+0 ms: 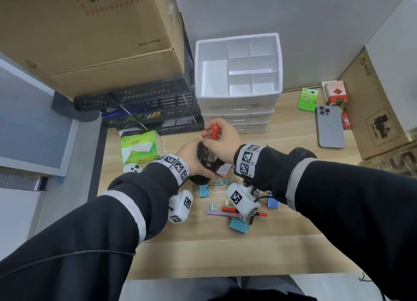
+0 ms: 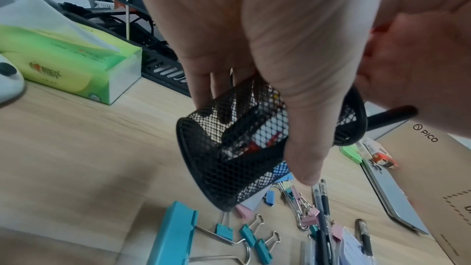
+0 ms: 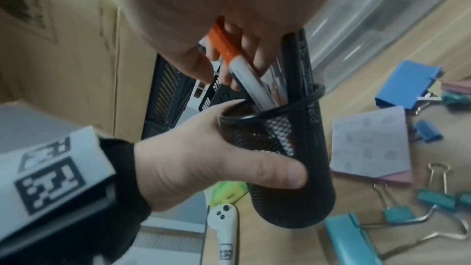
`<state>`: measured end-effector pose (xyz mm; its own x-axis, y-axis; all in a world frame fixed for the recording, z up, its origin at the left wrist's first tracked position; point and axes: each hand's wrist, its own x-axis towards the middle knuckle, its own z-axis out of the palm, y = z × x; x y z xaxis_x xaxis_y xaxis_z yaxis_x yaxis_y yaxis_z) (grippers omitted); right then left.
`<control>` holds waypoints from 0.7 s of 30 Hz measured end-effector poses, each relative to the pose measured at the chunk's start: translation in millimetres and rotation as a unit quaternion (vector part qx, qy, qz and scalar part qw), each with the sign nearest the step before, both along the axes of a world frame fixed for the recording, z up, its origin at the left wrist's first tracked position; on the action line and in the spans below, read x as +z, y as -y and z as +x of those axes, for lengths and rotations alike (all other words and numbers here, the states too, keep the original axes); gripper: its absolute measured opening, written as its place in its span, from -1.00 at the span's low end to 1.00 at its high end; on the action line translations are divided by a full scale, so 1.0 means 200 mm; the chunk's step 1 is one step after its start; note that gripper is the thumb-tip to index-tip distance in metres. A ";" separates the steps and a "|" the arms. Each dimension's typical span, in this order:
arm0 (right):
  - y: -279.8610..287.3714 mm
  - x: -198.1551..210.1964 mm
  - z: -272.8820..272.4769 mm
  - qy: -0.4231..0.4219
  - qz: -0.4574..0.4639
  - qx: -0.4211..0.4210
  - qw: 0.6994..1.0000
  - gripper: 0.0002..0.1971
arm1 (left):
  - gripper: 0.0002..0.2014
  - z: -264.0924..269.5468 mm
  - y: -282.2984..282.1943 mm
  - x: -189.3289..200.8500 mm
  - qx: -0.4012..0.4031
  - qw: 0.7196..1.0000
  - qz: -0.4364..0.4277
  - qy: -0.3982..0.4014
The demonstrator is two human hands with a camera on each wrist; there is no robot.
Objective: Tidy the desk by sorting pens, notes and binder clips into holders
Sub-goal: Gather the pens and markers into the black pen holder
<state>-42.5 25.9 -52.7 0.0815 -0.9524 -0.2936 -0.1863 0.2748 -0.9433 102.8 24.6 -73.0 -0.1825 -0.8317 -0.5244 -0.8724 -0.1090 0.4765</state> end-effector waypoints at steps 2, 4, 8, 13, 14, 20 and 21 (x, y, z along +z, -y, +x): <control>-0.01 0.01 -0.01 -0.028 -0.028 0.000 0.999 -0.74 | -0.08 0.00 0.01 0.01 0.000 1.000 -0.005 0.003; -0.01 0.03 -0.01 -0.060 -0.065 -0.005 0.996 -0.77 | -0.04 0.01 0.01 0.02 0.002 1.000 -0.012 -0.003; 0.00 0.08 -0.05 -0.163 -0.141 0.023 0.976 -0.79 | 0.00 0.03 0.00 0.02 0.005 1.000 -0.025 -0.003; 0.05 0.02 -0.19 -0.201 -0.146 -0.013 0.969 -0.82 | -0.10 0.09 -0.01 0.01 -0.013 0.999 -0.022 0.020; 0.05 -0.01 -0.23 -0.226 -0.134 -0.010 0.965 -0.85 | -0.10 0.10 -0.01 0.00 -0.020 0.999 -0.019 0.026; -0.07 -0.26 -0.42 -0.405 0.017 0.248 0.880 -0.96 | 0.01 0.16 -0.07 -0.06 -0.034 0.998 0.006 0.049; -0.11 -0.29 -0.42 -0.420 0.028 0.302 0.855 -0.98 | -0.01 0.16 -0.08 -0.07 -0.035 0.998 0.009 0.052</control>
